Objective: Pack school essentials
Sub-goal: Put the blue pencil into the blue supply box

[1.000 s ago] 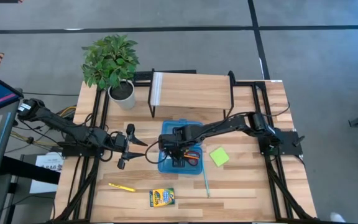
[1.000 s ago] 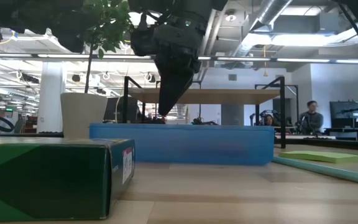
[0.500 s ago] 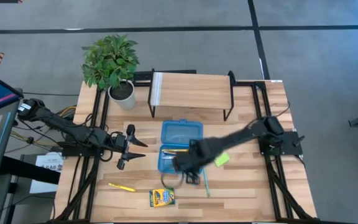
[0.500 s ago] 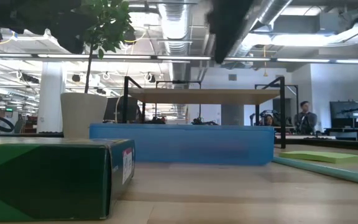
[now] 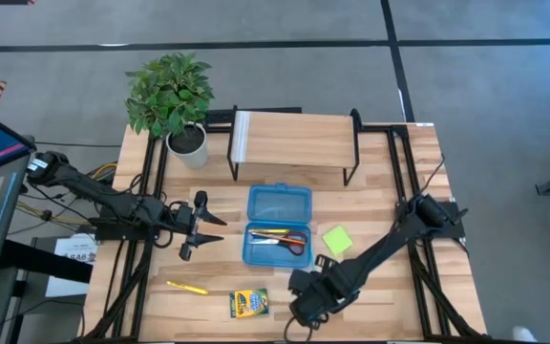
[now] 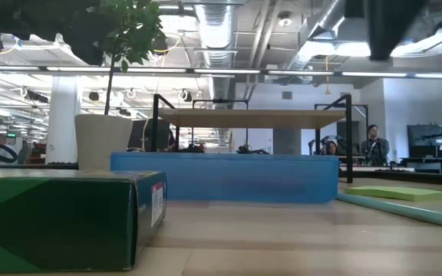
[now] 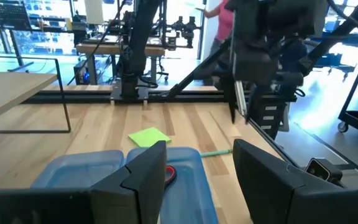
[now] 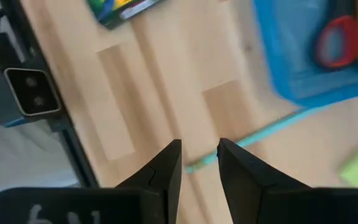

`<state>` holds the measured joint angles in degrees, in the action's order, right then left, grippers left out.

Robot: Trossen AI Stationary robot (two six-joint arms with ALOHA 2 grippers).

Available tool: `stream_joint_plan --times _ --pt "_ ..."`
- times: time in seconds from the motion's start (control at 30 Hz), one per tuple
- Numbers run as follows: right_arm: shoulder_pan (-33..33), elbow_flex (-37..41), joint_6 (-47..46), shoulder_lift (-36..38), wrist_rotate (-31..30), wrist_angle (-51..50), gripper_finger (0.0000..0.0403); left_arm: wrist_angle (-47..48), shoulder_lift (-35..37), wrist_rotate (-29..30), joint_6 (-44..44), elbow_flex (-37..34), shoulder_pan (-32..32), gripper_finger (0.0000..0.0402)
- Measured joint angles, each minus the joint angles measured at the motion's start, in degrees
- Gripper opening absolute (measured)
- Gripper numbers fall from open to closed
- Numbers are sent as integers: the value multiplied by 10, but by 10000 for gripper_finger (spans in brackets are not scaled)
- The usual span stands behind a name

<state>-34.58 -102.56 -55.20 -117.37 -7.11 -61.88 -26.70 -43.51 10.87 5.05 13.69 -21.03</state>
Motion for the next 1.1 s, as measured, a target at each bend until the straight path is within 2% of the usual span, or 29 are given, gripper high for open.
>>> stream_joint_plan --times 0.37,0.53,0.73,0.87,1.1 --pt "18 120 -35 28 -3 31 127 2 0 0 4 0 0 174" --pt "27 216 -42 99 -3 119 127 3 0 0 3 0 0 174" --pt "33 333 -107 169 -23 233 127 3 0 0 3 0 0 174" --pt "32 355 -139 160 -22 288 127 2 0 2 3 0 0 174" --pt "33 355 -155 117 -16 304 127 2 0 4 3 0 0 174"
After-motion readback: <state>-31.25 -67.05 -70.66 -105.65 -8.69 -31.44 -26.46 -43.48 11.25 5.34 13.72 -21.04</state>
